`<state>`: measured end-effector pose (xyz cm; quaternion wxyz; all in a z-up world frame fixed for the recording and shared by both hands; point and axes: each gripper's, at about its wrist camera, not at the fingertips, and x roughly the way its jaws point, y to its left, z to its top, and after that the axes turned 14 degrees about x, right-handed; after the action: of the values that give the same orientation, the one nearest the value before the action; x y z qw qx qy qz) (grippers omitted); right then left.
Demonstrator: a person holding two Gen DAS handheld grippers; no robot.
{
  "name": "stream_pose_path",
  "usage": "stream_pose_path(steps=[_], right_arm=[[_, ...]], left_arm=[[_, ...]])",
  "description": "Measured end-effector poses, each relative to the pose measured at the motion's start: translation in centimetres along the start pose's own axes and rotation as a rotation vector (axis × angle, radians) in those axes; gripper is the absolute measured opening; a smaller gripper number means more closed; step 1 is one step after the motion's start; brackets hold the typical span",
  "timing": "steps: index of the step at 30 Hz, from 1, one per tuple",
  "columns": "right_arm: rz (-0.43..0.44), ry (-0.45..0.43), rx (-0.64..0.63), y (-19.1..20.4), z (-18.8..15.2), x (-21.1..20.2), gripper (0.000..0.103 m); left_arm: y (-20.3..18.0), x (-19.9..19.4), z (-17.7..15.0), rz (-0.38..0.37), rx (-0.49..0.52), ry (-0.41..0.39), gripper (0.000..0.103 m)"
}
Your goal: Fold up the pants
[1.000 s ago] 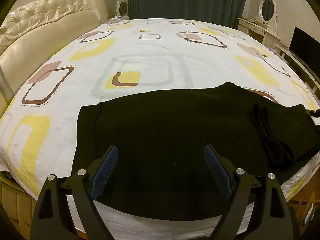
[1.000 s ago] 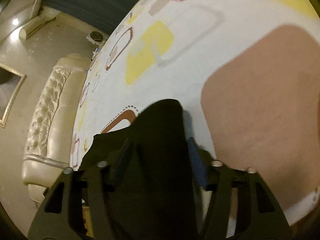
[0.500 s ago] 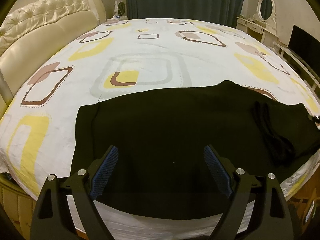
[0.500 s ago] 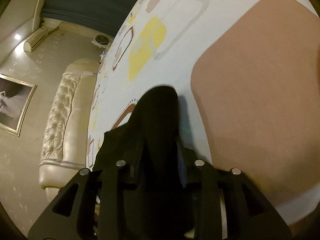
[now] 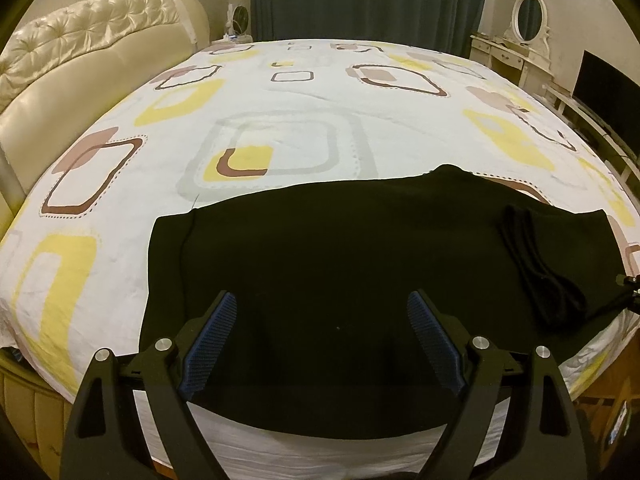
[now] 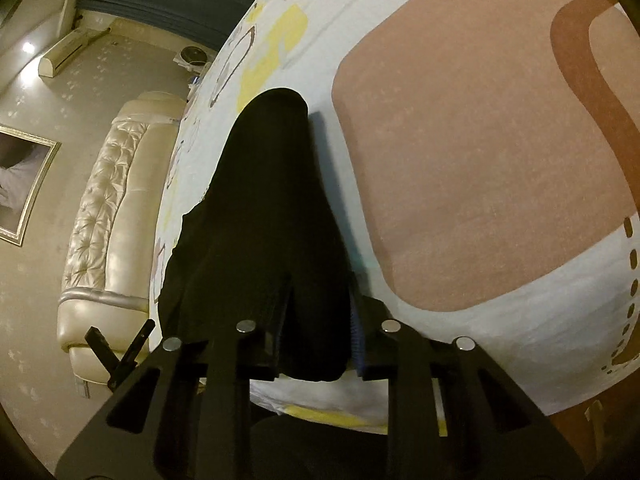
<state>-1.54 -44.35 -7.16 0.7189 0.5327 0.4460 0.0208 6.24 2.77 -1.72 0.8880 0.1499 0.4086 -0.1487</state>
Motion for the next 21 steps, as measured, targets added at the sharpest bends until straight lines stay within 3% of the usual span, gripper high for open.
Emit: stream_pose_path(steps=[3, 6, 9, 12, 15, 16, 19, 21], right_arm=[[-0.019, -0.027, -0.01, 1.1, -0.1, -1.0, 0.027], [-0.074, -0.131, -0.087, 3.9, -0.7, -2.9, 0.028], [-0.067, -0.179, -0.134, 6.6, -1.9, -3.2, 0.035], [-0.168, -0.215, -0.198, 8.4, -2.6, -2.5, 0.037], [-0.252, -0.21, -0.207, 7.6, -2.2, -1.9, 0.032], [-0.286, -0.203, -0.212, 7.3, -2.2, -1.6, 0.019], [-0.314, -0.18, -0.188, 5.5, -1.8, -1.3, 0.02], [-0.309, -0.196, -0.151, 4.9, -1.5, -1.9, 0.03]], left_arm=[[-0.1, 0.0, 0.0, -0.002, 0.003, 0.001, 0.086], [-0.1, -0.1, 0.1, -0.003, 0.005, -0.002, 0.086], [0.0, 0.0, 0.1, -0.006, 0.002, -0.002, 0.086], [0.0, 0.0, 0.0, -0.006, 0.003, 0.002, 0.086], [0.1, 0.0, 0.0, -0.006, -0.001, 0.0, 0.086], [0.1, 0.0, 0.0, -0.008, -0.004, -0.001, 0.086], [0.2, 0.1, 0.1, -0.01, -0.01, 0.0, 0.086], [0.1, 0.1, 0.1, -0.009, -0.008, 0.002, 0.086]])
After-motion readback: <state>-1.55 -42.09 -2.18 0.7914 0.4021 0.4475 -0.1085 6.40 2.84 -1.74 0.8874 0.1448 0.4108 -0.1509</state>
